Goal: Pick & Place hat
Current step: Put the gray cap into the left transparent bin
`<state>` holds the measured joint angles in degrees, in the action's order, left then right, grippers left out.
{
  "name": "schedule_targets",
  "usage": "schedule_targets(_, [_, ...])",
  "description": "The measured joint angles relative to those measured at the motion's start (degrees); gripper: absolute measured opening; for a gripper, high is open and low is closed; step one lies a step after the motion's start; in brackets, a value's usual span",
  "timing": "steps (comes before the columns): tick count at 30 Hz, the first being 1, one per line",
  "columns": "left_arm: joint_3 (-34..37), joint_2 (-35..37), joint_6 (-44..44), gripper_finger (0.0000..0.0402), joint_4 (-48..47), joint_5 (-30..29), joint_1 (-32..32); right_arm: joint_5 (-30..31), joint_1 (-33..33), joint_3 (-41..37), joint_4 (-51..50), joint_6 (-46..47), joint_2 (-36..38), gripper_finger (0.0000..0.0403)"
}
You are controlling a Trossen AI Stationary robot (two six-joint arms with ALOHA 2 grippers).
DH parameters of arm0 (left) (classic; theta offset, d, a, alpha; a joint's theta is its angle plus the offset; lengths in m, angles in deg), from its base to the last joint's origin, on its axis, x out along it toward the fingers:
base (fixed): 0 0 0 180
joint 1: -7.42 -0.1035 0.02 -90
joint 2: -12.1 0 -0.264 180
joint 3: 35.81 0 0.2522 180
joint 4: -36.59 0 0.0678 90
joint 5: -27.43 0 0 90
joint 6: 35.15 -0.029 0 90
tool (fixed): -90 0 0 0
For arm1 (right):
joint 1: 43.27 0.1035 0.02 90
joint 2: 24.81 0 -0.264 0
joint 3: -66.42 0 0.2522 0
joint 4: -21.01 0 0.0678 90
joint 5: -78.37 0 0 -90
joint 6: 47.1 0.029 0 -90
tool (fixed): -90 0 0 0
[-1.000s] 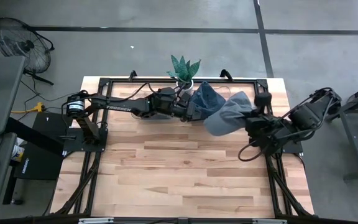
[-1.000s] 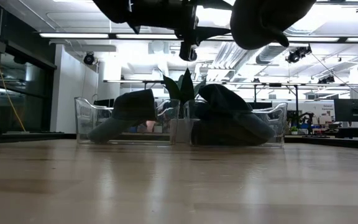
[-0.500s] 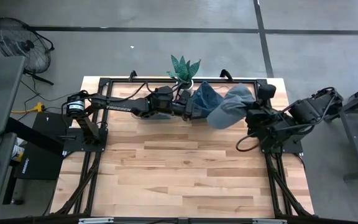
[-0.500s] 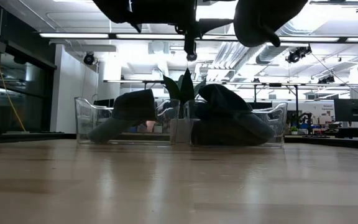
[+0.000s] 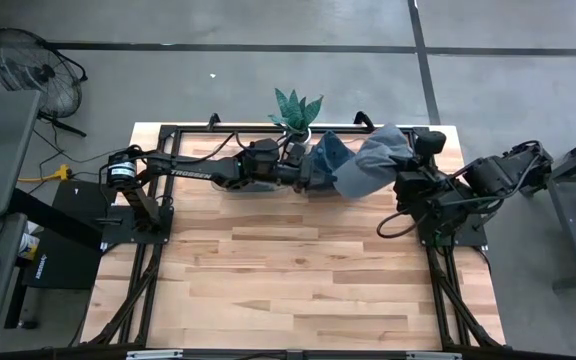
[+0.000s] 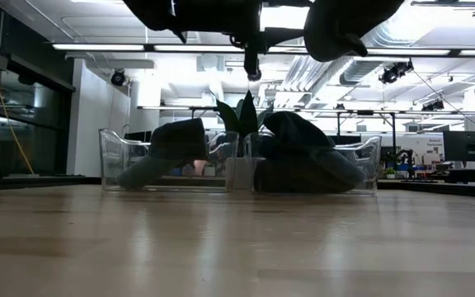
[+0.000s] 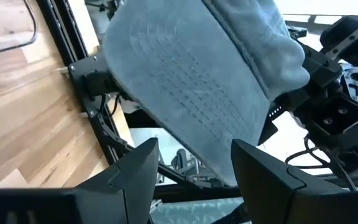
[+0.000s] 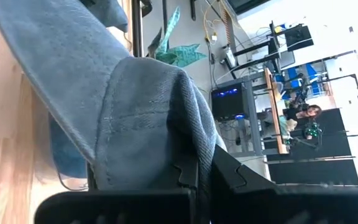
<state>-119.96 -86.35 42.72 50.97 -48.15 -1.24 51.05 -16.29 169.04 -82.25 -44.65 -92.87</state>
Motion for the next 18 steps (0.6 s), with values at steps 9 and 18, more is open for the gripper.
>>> schedule_targets(9, [0.00,0.00,1.44,0.0200,0.49,-1.96,0.00,-0.79,0.00,0.00,4.88,-2.86,0.00,0.0000])
schedule_targets(18, [0.00,0.00,1.66,0.0200,0.97,-3.90,0.00,-6.19,-0.17,0.00,17.33,-11.36,-0.13,0.0000])
